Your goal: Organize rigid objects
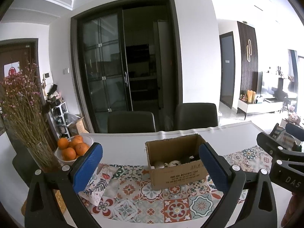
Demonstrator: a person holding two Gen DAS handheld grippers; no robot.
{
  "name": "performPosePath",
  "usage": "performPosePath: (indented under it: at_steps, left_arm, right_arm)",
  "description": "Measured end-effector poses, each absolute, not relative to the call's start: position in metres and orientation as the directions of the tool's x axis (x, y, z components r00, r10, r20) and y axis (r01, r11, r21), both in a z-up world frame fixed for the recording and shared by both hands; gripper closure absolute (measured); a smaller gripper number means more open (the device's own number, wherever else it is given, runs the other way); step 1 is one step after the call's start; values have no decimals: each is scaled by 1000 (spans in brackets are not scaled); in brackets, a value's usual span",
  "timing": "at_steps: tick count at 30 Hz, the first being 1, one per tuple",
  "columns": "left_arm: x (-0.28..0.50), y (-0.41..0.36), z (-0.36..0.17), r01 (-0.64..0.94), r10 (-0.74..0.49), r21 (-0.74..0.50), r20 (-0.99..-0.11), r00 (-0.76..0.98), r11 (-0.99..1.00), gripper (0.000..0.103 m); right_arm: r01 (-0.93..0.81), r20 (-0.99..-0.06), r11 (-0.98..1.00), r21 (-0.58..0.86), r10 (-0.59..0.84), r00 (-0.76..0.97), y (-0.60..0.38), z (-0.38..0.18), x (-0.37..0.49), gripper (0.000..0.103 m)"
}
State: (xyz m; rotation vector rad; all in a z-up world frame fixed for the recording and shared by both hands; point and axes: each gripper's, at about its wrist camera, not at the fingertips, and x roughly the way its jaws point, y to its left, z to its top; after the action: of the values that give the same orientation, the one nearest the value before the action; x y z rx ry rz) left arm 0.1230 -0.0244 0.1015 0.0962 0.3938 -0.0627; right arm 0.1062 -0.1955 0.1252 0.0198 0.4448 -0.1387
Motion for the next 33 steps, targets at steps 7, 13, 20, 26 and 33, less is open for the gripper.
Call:
performPosePath:
  at_steps: [7, 13, 20, 26, 33]
  left_arm:
    - [120, -25, 104, 78, -41, 84, -375, 926, 993, 0]
    - [121, -25, 103, 84, -48, 79, -379, 924, 993, 0]
    - [122, -25, 104, 82, -46, 81, -378, 925, 993, 0]
    - [124, -25, 104, 83, -47, 81, -376, 925, 993, 0]
    - [123, -24, 105, 81, -46, 80, -376, 926, 993, 0]
  right_arm:
    - [138, -426, 990, -9, -129, 896, -196, 126, 106, 7]
    - [137, -424, 991, -9, -128, 896, -196, 126, 105, 7]
    - [137, -424, 990, -8, -128, 897, -196, 126, 105, 7]
    - [136, -420, 991, -9, -127, 898, -196, 127, 104, 7]
    - [133, -419, 991, -9, -125, 899, -196, 127, 104, 7]
